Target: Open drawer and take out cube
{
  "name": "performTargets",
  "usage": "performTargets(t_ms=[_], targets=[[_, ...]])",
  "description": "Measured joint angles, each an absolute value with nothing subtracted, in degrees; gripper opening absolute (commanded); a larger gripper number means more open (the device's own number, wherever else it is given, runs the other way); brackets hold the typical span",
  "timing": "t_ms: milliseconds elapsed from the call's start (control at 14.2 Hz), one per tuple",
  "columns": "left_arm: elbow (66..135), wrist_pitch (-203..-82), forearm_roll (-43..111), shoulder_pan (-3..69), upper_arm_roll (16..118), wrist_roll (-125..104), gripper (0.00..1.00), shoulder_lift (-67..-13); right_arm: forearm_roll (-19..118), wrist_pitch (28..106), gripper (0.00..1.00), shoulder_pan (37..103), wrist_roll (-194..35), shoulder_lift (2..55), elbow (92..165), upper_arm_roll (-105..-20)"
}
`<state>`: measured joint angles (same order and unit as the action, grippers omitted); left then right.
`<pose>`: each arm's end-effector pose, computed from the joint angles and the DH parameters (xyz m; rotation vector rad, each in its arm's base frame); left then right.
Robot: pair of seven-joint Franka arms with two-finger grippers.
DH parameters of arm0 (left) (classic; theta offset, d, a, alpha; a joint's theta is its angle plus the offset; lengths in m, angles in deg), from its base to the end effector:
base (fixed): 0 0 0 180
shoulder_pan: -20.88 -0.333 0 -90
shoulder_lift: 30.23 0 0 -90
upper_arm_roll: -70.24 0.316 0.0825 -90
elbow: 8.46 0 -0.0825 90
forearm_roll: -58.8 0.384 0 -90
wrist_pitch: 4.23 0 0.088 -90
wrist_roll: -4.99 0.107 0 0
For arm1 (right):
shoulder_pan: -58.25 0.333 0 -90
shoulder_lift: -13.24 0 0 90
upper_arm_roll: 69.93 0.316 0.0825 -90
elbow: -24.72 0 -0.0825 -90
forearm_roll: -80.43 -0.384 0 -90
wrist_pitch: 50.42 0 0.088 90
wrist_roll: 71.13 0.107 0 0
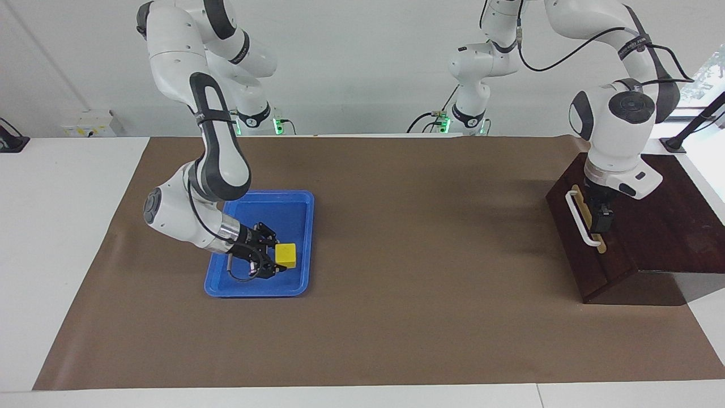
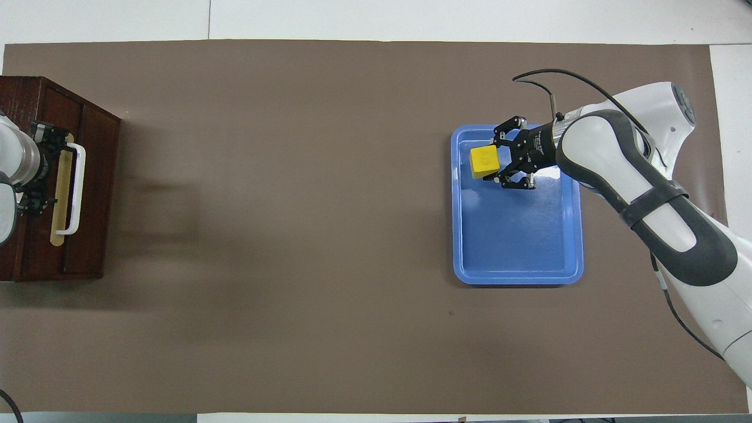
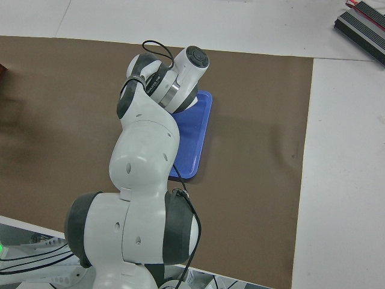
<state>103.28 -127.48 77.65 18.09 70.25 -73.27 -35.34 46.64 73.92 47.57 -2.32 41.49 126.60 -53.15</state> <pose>0.5892 0.0422 0.4460 -2.4008 -1.7297 -0.3901 0.6471 0.0749 0.2926 -1.9516 1.7958 0.6083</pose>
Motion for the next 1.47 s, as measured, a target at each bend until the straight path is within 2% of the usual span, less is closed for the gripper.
performTargets(t_ms=[281,421,702,843,913,1194,1334,1475], targets=[[101.9,-125.9,77.68,18.63,69.62,-72.07,1.0,-35.33,46.64,77.05,0.0,47.37,-3.16,41.47,129.49,-53.15],[99.15,-122.56,76.93,20.58,69.07,-70.54,1.0,-35.32,46.63,79.12,0.0,47.37,-3.83,41.43,131.26,-53.08],[91.36,-113.96,66.12,22.55,68.63,-55.72,1.0,-34.87,46.64,79.27,0.01,47.4,-4.1,40.62,132.32,-52.91],[89.07,-110.15,64.08,22.55,68.72,-47.11,1.0,-34.5,46.64,79.37,0.61,47.42,-4.1,40.5,132.55,-52.72],[88.66,-108.76,63.77,22.58,68.68,-42.98,1.0,-34.26,46.64,79.51,0.85,47.46,-4.1,40.45,132.64,-52.69],[88.59,-104.61,63.44,22.77,68.57,-23.03,1.0,-32.84,46.64,79.9,0.88,48.08,-4.11,40.41,132.89,-52.66],[88.59,-103.27,61.96,22.67,68.94,-14.95,1.0,-32.16,46.64,80.0,1.0,48.15,-4.11,40.41,132.9,-52.66],[88.59,-103.15,58.29,22.63,69.24,-12.45,1.0,-31.94,46.64,80.01,1.0,48.14,-4.12,40.38,132.89,-52.66]])
